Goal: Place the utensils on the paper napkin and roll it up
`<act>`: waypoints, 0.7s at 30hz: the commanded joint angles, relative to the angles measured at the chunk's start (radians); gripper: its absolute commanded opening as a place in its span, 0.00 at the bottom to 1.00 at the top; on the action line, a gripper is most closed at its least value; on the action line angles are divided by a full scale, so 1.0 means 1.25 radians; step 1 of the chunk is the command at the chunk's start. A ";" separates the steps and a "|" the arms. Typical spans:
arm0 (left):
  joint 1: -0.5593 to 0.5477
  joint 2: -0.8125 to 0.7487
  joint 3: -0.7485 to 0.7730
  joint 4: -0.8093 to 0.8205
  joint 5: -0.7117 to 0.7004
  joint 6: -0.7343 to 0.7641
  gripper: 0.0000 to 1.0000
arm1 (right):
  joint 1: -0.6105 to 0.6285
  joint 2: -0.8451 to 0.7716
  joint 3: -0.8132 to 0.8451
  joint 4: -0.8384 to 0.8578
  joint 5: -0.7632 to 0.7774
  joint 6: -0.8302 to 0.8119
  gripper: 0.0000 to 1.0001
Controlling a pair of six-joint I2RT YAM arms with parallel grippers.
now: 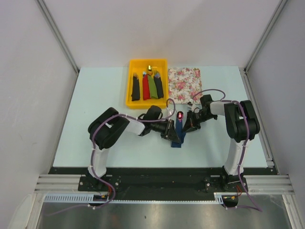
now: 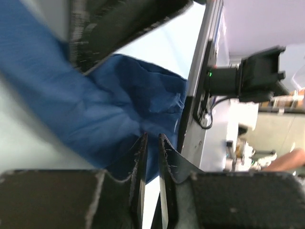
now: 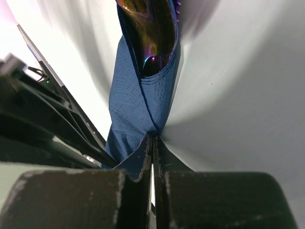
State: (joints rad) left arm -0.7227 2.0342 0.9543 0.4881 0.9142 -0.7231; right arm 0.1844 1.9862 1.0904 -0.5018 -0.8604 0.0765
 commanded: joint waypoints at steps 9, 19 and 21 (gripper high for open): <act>0.007 0.108 0.031 -0.001 0.010 0.021 0.08 | -0.010 0.013 0.026 0.012 0.028 0.006 0.01; 0.014 0.112 0.031 -0.015 0.003 0.043 0.06 | -0.031 -0.024 0.076 -0.034 0.016 0.027 0.57; 0.014 0.108 0.034 -0.016 0.003 0.051 0.07 | -0.022 -0.011 0.080 -0.049 0.018 0.009 0.57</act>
State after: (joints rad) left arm -0.7242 2.1426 0.9962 0.5072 0.9756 -0.7170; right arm 0.1463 1.9823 1.1629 -0.5259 -0.8764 0.1261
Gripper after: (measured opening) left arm 0.062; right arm 0.565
